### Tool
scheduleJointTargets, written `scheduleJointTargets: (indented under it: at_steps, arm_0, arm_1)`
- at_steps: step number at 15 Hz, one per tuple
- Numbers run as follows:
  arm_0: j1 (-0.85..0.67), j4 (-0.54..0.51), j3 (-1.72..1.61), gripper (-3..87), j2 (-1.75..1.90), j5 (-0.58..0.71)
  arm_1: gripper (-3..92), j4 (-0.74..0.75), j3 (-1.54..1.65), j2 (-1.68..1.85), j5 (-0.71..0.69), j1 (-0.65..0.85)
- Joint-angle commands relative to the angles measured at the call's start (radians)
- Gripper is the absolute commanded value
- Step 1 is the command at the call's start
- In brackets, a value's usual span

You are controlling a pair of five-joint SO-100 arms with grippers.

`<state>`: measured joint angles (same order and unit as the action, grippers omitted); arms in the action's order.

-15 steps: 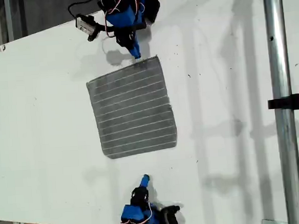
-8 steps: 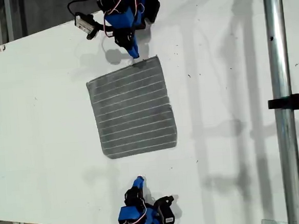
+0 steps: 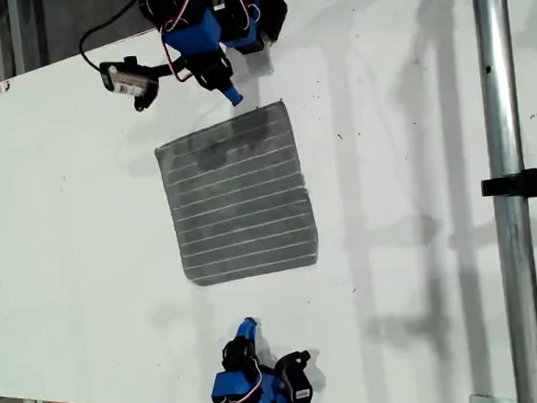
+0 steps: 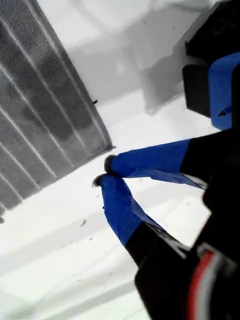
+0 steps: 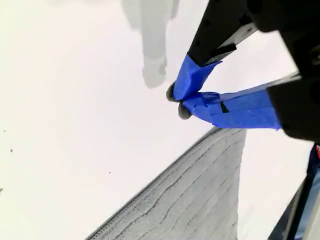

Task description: Grasp corners of a towel and fold twice.

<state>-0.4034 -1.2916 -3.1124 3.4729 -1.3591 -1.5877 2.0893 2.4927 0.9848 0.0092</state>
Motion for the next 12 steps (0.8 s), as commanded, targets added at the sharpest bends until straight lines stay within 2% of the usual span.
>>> scheduleJointTargets:
  at_steps: [1, 3, 6, 9, 12]
  arm_0:
    - [-0.015, -0.002, -0.005, 0.1, 0.005, 0.009]
    - [-0.015, -0.002, -0.005, 0.1, 0.005, 0.011]
    - [-0.015, -0.002, -0.005, 0.1, 0.005, 0.017]
    - [-0.015, 0.0, -0.005, 0.3, 0.005, 0.02]
    - [-0.012, -0.002, -0.005, 0.3, 0.005, 0.018]
  arm_1:
    - [-0.2, -0.032, -0.14, -0.1, -0.146, -0.055]
    - [1.6, -0.089, -0.181, -0.247, -0.212, -0.123]
    - [29.7, -0.112, -0.207, -0.298, -0.212, -0.118]
    - [37.4, -0.054, -0.149, -0.318, -0.201, -0.106]
    - [39.5, 0.137, 0.057, -0.36, -0.175, -0.11]
